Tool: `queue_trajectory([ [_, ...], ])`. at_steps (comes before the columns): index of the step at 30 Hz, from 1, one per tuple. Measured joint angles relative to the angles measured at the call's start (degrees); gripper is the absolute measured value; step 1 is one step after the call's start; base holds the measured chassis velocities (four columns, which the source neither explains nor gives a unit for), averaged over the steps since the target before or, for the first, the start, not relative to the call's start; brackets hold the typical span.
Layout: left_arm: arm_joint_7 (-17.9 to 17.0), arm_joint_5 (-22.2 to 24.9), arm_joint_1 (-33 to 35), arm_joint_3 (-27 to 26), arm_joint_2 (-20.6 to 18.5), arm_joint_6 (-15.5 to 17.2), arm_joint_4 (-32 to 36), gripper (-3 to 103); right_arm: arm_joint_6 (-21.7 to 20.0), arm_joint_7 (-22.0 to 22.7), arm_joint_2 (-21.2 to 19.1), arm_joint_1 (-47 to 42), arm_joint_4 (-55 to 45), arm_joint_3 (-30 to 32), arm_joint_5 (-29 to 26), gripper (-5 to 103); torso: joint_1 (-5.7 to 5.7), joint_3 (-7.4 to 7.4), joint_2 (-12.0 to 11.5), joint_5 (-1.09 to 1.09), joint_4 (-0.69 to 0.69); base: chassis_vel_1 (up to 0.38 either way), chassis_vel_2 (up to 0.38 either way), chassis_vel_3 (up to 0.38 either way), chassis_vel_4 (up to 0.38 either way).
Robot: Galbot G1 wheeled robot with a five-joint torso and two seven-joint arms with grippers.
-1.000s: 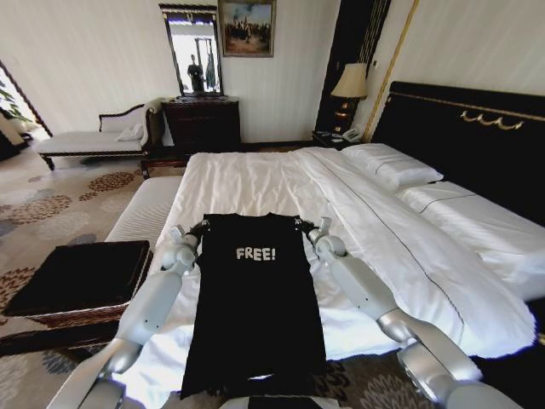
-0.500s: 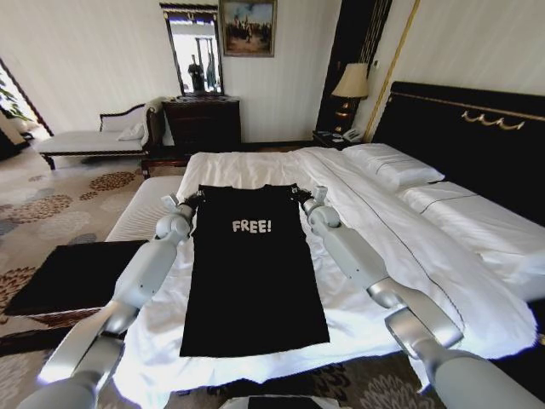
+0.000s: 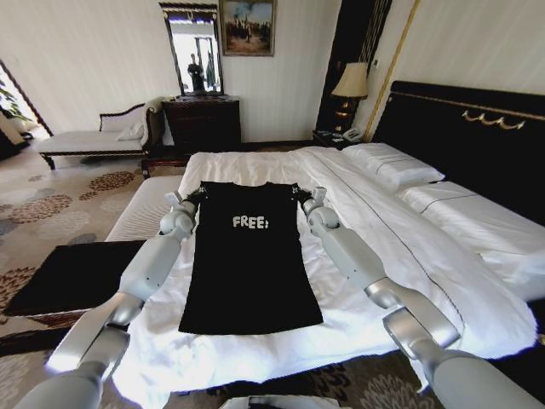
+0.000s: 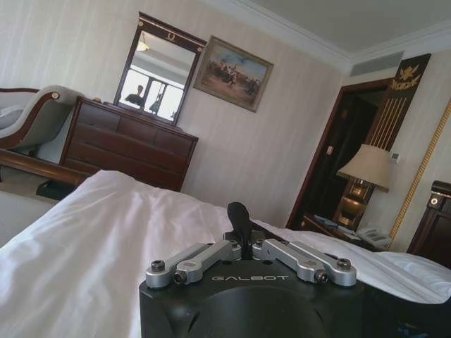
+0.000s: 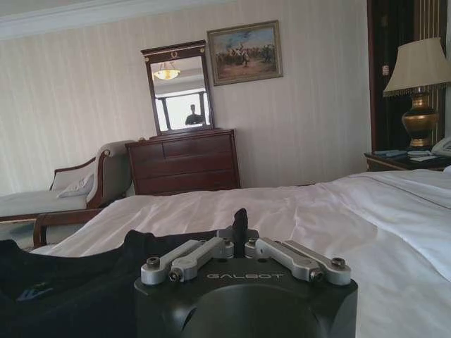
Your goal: Fold the clothes on the bed and place them into the basket.
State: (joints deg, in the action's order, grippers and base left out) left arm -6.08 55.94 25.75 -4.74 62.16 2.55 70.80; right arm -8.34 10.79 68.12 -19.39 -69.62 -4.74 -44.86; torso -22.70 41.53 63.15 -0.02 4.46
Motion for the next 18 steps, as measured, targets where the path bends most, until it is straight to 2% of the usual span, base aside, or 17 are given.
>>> queue_trajectory([
  [2,0.12,-0.62,2.69,-0.94,-0.36,-1.88,2.31,2,0.1,0.53,-1.06,-2.32,-2.74,0.2,0.27,2,0.0,0.0,0.0,0.02,0.0,0.0,0.0,0.0,0.0],
  [4,-0.09,-2.38,7.86,-3.53,-0.81,-4.72,7.53,2,0.17,1.49,-3.68,-6.47,-7.92,0.97,0.57,2,0.02,-0.02,0.01,0.02,-0.01,0.0,0.0,0.0,0.0],
  [9,-0.16,-4.53,14.12,-6.09,-0.99,-7.54,13.21,2,0.17,2.51,-6.5,-10.45,-12.76,1.7,0.72,2,0.03,-0.02,0.01,0.03,0.02,0.0,0.0,0.0,0.0],
  [12,0.12,-7.36,23.86,-9.39,-0.95,-9.56,19.02,2,0.33,3.34,-9.5,-16.27,-19.31,2.02,2.49,2,0.03,-0.02,0.01,0.02,-0.01,0.0,0.0,0.0,0.0],
  [18,1.2,-11.55,31.09,-11.97,-0.14,-12.93,20.27,2,1.28,3.65,-10.82,-22.29,-23.09,2.14,5.25,2,0.04,-0.03,0.02,0.01,-0.01,0.0,0.0,0.0,0.0],
])
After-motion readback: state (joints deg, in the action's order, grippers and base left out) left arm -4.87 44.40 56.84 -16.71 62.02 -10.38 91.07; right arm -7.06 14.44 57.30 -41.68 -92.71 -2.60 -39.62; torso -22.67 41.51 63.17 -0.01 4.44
